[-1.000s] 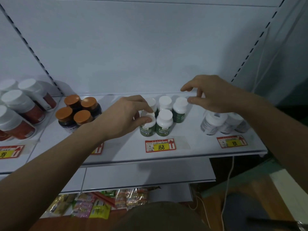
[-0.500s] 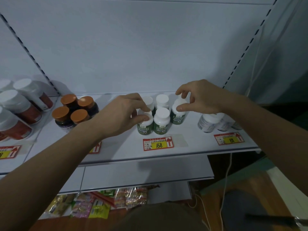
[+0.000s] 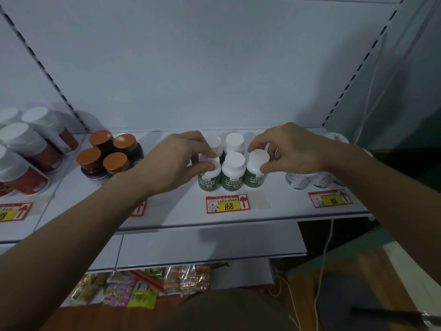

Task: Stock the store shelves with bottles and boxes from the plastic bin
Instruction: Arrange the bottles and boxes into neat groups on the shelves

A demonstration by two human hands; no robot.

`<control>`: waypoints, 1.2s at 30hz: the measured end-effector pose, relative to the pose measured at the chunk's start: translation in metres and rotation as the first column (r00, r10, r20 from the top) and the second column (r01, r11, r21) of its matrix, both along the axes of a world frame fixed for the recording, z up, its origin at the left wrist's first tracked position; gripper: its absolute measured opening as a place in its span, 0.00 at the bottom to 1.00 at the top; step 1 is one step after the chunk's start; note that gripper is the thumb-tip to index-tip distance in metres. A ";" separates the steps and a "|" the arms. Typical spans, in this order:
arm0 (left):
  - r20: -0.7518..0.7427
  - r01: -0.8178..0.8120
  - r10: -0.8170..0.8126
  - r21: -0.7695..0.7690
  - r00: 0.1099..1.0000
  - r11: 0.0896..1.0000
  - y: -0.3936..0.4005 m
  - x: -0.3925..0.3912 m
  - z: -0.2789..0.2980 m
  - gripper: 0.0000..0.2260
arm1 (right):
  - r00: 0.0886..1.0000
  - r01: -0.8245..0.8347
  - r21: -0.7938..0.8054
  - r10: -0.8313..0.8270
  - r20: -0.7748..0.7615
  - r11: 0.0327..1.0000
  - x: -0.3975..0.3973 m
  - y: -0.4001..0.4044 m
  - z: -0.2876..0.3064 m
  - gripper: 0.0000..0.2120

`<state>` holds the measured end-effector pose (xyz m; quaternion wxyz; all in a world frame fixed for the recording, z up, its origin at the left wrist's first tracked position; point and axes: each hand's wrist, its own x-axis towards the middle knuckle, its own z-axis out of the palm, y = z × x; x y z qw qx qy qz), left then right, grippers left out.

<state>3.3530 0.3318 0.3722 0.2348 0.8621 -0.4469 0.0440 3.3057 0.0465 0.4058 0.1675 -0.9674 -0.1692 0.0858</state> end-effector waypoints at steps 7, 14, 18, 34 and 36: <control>-0.006 -0.012 0.012 -0.019 1.000 1.000 0.000 0.000 -0.001 0.12 | 1.000 0.004 0.039 -0.005 0.005 0.999 0.000 -0.001 -0.003 0.21; 0.001 -0.014 0.014 -0.013 1.000 1.000 0.002 -0.004 0.000 0.13 | 0.999 0.029 0.076 -0.027 -0.027 0.997 -0.001 -0.003 -0.002 0.22; -0.001 -0.053 0.053 -0.081 0.999 0.995 0.008 0.001 0.007 0.13 | 0.986 0.102 0.109 -0.114 0.117 0.989 0.009 -0.011 0.013 0.16; -0.145 -0.093 0.123 0.196 0.982 0.976 -0.036 0.065 0.027 0.12 | 0.999 -0.017 -0.109 0.022 0.042 0.994 0.076 0.021 0.007 0.16; -0.143 -0.111 0.140 0.197 0.980 0.974 -0.037 0.066 0.026 0.12 | 0.999 -0.007 -0.100 0.011 0.035 0.995 0.078 0.021 0.006 0.16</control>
